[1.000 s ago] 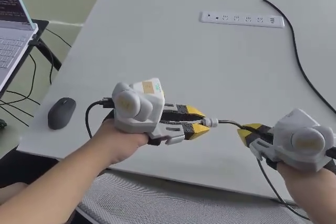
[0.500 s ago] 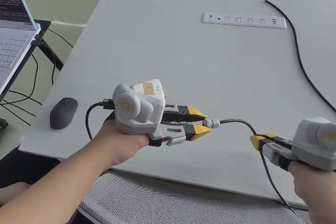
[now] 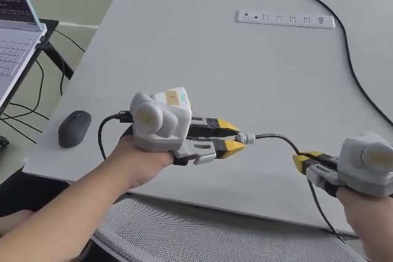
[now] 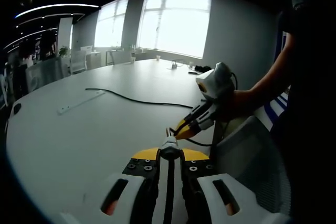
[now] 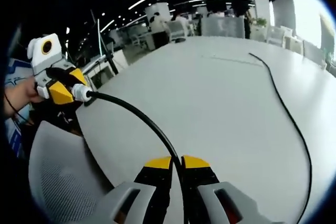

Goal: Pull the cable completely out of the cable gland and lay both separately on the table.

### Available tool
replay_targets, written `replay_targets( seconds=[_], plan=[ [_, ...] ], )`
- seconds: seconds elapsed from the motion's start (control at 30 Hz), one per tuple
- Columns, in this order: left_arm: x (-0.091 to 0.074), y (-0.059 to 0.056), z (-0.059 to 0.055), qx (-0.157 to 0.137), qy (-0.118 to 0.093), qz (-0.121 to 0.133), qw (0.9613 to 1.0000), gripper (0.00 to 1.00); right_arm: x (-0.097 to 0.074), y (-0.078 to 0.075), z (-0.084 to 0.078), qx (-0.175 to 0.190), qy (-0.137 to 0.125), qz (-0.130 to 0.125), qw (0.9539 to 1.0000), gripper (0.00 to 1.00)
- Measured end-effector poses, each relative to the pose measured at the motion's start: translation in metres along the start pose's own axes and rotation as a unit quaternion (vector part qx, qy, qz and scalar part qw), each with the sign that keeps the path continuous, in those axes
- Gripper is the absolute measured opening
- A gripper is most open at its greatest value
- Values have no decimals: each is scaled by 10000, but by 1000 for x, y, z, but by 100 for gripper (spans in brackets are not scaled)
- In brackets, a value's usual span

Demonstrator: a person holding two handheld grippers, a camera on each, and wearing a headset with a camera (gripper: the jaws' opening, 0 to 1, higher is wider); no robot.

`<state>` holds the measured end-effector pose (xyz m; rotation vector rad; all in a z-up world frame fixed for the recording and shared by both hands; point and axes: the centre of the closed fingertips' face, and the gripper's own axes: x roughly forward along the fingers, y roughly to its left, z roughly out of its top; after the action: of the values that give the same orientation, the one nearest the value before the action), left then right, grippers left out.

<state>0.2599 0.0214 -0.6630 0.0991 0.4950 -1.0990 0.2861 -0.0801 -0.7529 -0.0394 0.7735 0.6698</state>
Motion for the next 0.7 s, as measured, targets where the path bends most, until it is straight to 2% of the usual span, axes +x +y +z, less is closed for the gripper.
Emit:
replay_targets(
  seconds=[0.27,0.43,0.5,0.57,0.67,0.7],
  plan=[
    [-4,4,1,-31,-11,42,10000,15,0,0,0,-439,49,-2,9990,2],
    [-5,3,3,-38,-13,45,10000,15,-5,5,7,-667,-75,-40,9977,8],
    [-6,1,3,-49,-6,34,10000,15,-7,7,16,-973,-179,-48,9951,10],
    [-6,-1,3,-46,2,17,10000,15,-10,15,25,-1158,-284,63,9929,14],
    [-6,-3,4,-50,11,-6,10000,15,-13,31,42,-1755,-488,221,9830,18],
    [-6,-4,5,-49,1,-13,10000,15,-14,39,46,-2049,-509,291,9770,19]
  ],
)
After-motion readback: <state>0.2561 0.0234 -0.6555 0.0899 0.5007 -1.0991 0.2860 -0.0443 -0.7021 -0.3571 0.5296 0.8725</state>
